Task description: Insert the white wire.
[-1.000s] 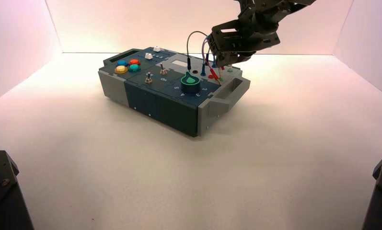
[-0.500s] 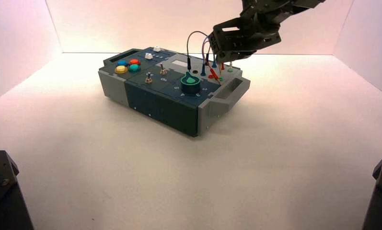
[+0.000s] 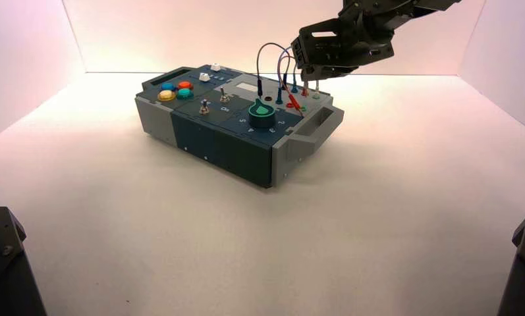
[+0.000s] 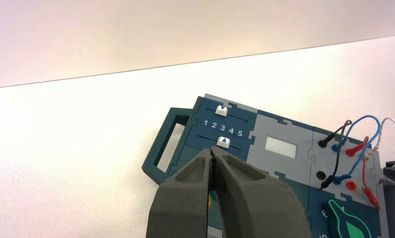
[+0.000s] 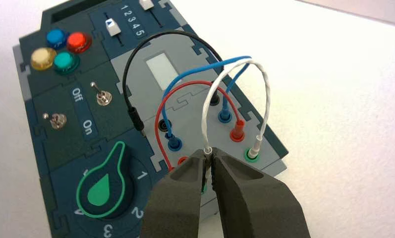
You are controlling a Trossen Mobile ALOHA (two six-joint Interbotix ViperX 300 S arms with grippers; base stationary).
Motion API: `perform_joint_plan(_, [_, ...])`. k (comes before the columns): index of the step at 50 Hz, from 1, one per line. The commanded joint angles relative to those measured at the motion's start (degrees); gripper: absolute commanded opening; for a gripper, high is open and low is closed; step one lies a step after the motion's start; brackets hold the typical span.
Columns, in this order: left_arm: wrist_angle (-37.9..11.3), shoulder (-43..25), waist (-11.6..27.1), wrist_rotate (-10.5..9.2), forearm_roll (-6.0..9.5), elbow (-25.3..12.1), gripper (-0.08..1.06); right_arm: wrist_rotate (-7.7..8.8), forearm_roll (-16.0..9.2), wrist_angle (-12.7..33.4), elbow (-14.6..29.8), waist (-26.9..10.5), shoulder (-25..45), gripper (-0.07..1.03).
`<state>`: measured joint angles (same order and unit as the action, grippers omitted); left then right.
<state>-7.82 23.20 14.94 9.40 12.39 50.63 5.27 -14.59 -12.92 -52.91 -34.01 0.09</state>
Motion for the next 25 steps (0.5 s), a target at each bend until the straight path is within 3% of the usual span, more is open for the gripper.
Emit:
perform_joint_plan(1, [0.5, 0.4, -0.8, 0.09, 0.00, -1.5, -0.03, -1.49, -0.2, -0.2, 0.6, -0.3, -1.1, -0.02])
perform_joint_plan(10, [0.5, 0.4, -0.8, 0.09, 0.09, -1.3, -0.03, -2.37, -0.2, 1.9, 1.1, -0.3, -1.1, -0.02])
perform_joint_plan(25, [1.0, 0.3, -0.8, 0.09, 0.00, -1.2, -0.03, -2.64, -0.1, 1.0, 1.4, -0.7, -1.1, -0.02])
